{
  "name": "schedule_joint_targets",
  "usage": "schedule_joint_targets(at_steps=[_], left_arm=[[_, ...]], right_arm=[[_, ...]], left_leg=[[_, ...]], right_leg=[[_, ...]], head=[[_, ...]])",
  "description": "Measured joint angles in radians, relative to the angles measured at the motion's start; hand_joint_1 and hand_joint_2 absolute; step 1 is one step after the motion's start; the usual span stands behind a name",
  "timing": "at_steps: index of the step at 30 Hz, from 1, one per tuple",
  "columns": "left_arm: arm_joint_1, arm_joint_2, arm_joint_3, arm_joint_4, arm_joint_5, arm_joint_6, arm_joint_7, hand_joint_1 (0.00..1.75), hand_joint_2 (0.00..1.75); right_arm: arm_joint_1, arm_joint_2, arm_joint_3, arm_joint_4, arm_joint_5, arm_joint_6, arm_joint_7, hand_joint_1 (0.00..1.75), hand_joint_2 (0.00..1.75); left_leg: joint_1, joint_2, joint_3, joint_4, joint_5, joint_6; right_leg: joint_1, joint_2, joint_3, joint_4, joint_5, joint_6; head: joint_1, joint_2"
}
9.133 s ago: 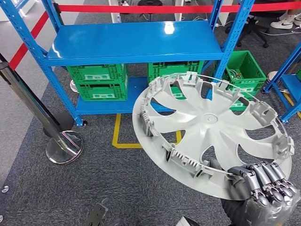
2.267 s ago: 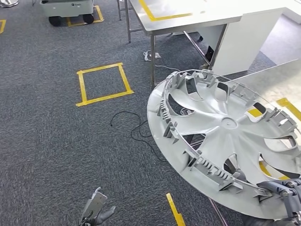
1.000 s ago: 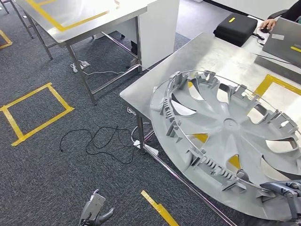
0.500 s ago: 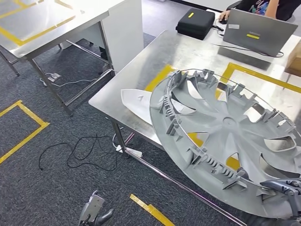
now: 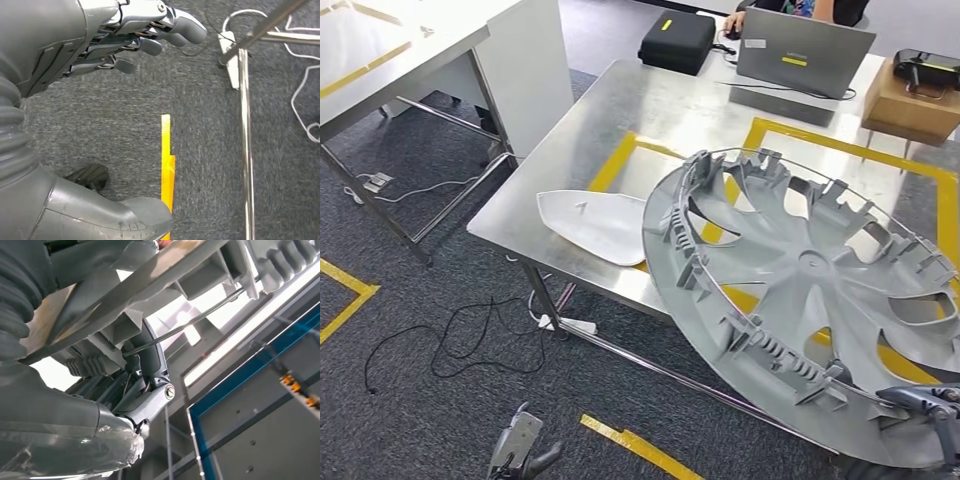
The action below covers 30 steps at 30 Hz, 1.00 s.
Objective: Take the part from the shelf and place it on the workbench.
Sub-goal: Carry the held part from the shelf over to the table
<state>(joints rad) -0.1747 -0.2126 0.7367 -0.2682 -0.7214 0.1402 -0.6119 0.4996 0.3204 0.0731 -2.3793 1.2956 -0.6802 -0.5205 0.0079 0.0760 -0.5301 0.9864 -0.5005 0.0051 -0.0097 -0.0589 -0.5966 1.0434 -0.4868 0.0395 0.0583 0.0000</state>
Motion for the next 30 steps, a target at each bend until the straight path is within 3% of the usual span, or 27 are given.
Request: schedule_joint_targets(at_steps=[2, 4, 6, 8, 10, 11, 12, 13, 15, 17, 19, 21, 24, 25, 26, 27, 30], left_arm=[[0.0, 0.001, 0.0, 0.0, 0.0, 0.0, 0.0, 0.0, 1.75], [-0.002, 0.0, 0.0, 0.0, 0.0, 0.0, 0.0, 0.0, 1.75], [-0.005, 0.0, 0.0, 0.0, 0.0, 0.0, 0.0, 0.0, 1.75], [-0.003, 0.0, 0.0, 0.0, 0.0, 0.0, 0.0, 0.0, 1.75], [0.001, 0.0, 0.001, 0.0, 0.0, 0.0, 0.0, 0.0, 1.75], [0.002, 0.001, 0.001, 0.0, 0.0, 0.0, 0.0, 0.0, 1.75], [0.002, 0.001, 0.001, 0.0, 0.0, 0.0, 0.0, 0.0, 1.75], [0.002, 0.002, 0.001, 0.0, 0.0, 0.0, 0.0, 0.0, 1.75], [0.001, 0.004, 0.001, 0.0, 0.0, 0.0, 0.0, 0.0, 1.75], [0.001, 0.006, 0.001, 0.0, 0.0, 0.0, 0.0, 0.0, 1.75], [0.0, 0.004, 0.001, 0.0, 0.0, 0.0, 0.0, 0.0, 1.75], [-0.003, 0.003, 0.002, 0.0, 0.001, 0.0, 0.0, 0.0, 1.75], [-0.001, 0.002, 0.002, 0.0, 0.0, 0.0, 0.0, 0.0, 1.75], [0.001, 0.002, 0.002, 0.0, 0.0, 0.0, 0.0, 0.0, 1.75], [0.002, 0.002, 0.002, 0.0, 0.0, 0.0, 0.0, 0.0, 1.75], [0.002, 0.002, 0.002, 0.0, 0.0, 0.0, 0.0, 0.0, 1.75], [-0.001, 0.001, 0.003, 0.0, 0.0, 0.0, 0.0, 0.0, 1.75]], right_arm=[[-0.001, 0.0, 0.0, 0.0, 0.0, 0.0, 0.0, 1.75, 1.75], [0.0, 0.0, 0.0, 0.0, 0.0, 0.0, 0.0, 1.75, 1.75], [0.0, 0.001, 0.001, 0.0, 0.0, 0.0, 0.0, 1.75, 1.75], [0.0, 0.002, 0.002, 0.0, 0.0, 0.0, 0.0, 1.75, 1.75], [0.0, 0.002, 0.002, 0.0, 0.0, 0.0, 0.0, 1.75, 1.75], [0.0, 0.002, 0.002, 0.0, 0.0, 0.0, 0.0, 1.75, 1.75], [0.0, 0.002, 0.002, 0.0, 0.0, 0.0, 0.0, 1.75, 1.75], [0.0, 0.002, 0.002, 0.0, 0.0, 0.0, -0.001, 1.75, 1.75], [0.0, 0.002, 0.002, 0.0, 0.0, 0.0, -0.001, 1.75, 1.75], [-0.001, 0.002, 0.002, 0.0, 0.0, 0.0, 0.0, 1.75, 1.75], [0.001, 0.002, 0.002, 0.0, 0.0, 0.0, 0.0, 1.75, 1.75], [0.002, 0.002, 0.001, 0.0, 0.0, 0.0, 0.0, 1.75, 1.75], [-0.001, 0.002, 0.0, 0.0, 0.0, 0.0, -0.001, 1.75, 1.75], [-0.002, 0.002, -0.001, 0.0, 0.0, 0.0, 0.0, 1.75, 1.75], [-0.001, 0.002, -0.001, 0.0, 0.0, 0.0, 0.0, 1.75, 1.75], [-0.001, 0.002, -0.002, 0.0, 0.0, 0.0, 0.0, 1.75, 1.75], [-0.002, 0.002, -0.003, 0.0, 0.0, 0.0, 0.0, 1.75, 1.75]], left_leg=[[-0.006, 0.018, 0.004, 0.002, -0.004, -0.009], [-0.004, 0.03, 0.008, 0.004, -0.01, -0.018], [0.001, -0.003, -0.004, 0.044, -0.044, -0.027], [0.003, -0.051, -0.06, 0.166, -0.109, -0.032], [0.003, -0.067, -0.123, 0.285, -0.147, -0.03], [0.002, -0.069, -0.134, 0.298, -0.135, -0.028], [0.002, -0.072, -0.128, 0.272, -0.104, -0.023], [0.002, -0.081, -0.106, 0.215, -0.062, -0.017], [0.003, -0.126, -0.055, 0.088, 0.003, -0.002], [0.003, -0.158, -0.033, 0.029, 0.015, 0.004], [0.002, -0.144, -0.031, 0.017, 0.014, 0.006], [0.006, -0.123, -0.027, 0.006, 0.02, 0.014], [0.007, -0.084, -0.025, 0.0, 0.021, 0.02], [0.006, -0.071, -0.025, 0.001, 0.02, 0.021], [0.005, -0.057, -0.024, 0.001, 0.018, 0.02], [0.005, -0.046, -0.023, 0.001, 0.017, 0.019], [0.001, -0.022, -0.015, 0.003, 0.011, 0.01]], right_leg=[[0.006, -0.011, 0.021, -0.037, 0.0, -0.011], [0.005, 0.012, 0.018, -0.039, 0.002, -0.025], [0.002, 0.033, 0.021, -0.042, 0.005, -0.039], [0.0, 0.055, 0.022, -0.043, 0.007, -0.047], [0.002, 0.081, 0.022, -0.043, 0.007, -0.05], [0.003, 0.095, 0.023, -0.042, 0.007, -0.05], [0.005, 0.109, 0.025, -0.042, 0.007, -0.05], [0.006, 0.122, 0.027, -0.042, 0.007, -0.05], [0.007, 0.145, 0.026, -0.04, 0.006, -0.047], [0.003, 0.165, 0.016, -0.037, 0.008, -0.037], [-0.002, 0.183, 0.006, -0.039, 0.012, -0.023], [-0.001, 0.155, -0.011, -0.013, -0.006, -0.013], [-0.002, 0.079, -0.094, 0.156, -0.092, 0.0], [-0.003, 0.069, -0.12, 0.208, -0.111, 0.004], [-0.003, 0.064, -0.129, 0.228, -0.111, 0.007], [-0.004, 0.061, -0.118, 0.211, -0.093, 0.007], [0.001, 0.033, -0.008, 0.02, -0.012, -0.001]], head=[[-0.002, 0.0], [-0.004, 0.0], [-0.008, 0.0], [-0.014, 0.0], [-0.016, 0.0], [-0.016, 0.0], [-0.016, 0.0], [-0.017, 0.0], [-0.016, 0.0], [-0.016, 0.0], [-0.018, 0.0], [-0.013, 0.0], [-0.001, 0.0], [-0.001, 0.0], [-0.001, 0.0], [0.0, 0.0], [0.0, 0.0]])
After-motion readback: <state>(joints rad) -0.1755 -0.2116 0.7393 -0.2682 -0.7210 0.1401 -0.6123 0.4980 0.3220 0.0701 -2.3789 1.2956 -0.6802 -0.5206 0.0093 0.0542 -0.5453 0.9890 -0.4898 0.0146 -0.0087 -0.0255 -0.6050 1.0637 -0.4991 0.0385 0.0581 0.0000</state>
